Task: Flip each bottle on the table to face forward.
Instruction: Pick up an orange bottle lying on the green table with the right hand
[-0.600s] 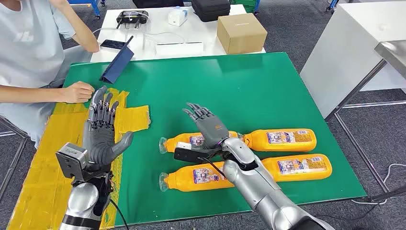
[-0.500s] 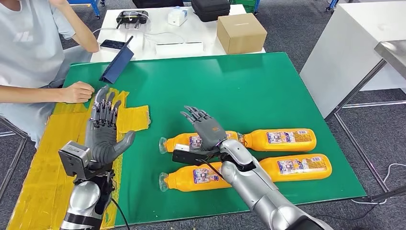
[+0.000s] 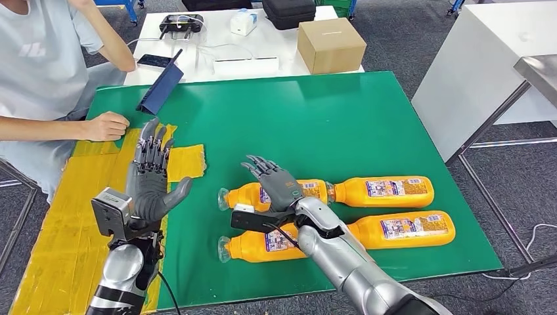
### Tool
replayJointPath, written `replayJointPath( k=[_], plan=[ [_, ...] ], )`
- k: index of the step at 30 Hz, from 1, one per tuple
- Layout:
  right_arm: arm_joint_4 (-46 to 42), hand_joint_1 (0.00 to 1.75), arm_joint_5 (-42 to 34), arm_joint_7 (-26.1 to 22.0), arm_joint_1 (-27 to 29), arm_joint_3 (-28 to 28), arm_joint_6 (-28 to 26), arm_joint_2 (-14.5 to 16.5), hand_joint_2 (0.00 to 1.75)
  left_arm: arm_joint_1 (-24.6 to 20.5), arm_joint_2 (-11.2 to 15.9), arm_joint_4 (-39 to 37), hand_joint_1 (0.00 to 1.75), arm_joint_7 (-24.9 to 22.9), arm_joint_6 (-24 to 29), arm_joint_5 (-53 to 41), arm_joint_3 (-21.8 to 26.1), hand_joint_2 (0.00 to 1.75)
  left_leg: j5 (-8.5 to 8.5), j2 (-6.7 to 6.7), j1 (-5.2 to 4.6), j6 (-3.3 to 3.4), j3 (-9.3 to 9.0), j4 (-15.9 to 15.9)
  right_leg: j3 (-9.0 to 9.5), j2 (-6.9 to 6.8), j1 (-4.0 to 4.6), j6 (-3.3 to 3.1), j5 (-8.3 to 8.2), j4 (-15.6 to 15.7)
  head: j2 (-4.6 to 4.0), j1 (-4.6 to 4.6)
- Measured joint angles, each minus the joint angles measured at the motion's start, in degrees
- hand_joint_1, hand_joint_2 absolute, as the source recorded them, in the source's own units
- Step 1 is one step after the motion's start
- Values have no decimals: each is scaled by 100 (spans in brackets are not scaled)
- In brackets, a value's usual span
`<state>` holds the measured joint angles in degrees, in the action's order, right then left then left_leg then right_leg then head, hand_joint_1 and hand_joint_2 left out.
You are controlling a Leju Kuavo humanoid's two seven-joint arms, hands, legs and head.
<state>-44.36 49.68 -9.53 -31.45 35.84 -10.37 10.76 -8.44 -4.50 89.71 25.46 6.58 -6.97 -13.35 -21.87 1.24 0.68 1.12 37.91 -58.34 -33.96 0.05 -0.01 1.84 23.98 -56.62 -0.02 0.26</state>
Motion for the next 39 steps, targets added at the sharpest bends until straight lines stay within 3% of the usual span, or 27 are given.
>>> replayJointPath(
  k=[39],
  plan=[
    [1417, 0, 365, 1075, -512, -12, 84, -129, 175, -11, -1, -121, 0, -61, 72, 2, 2, 175, 0, 0, -1, 0, 0, 0, 1, 0, 0, 0, 0, 0, 0, -1]
  ],
)
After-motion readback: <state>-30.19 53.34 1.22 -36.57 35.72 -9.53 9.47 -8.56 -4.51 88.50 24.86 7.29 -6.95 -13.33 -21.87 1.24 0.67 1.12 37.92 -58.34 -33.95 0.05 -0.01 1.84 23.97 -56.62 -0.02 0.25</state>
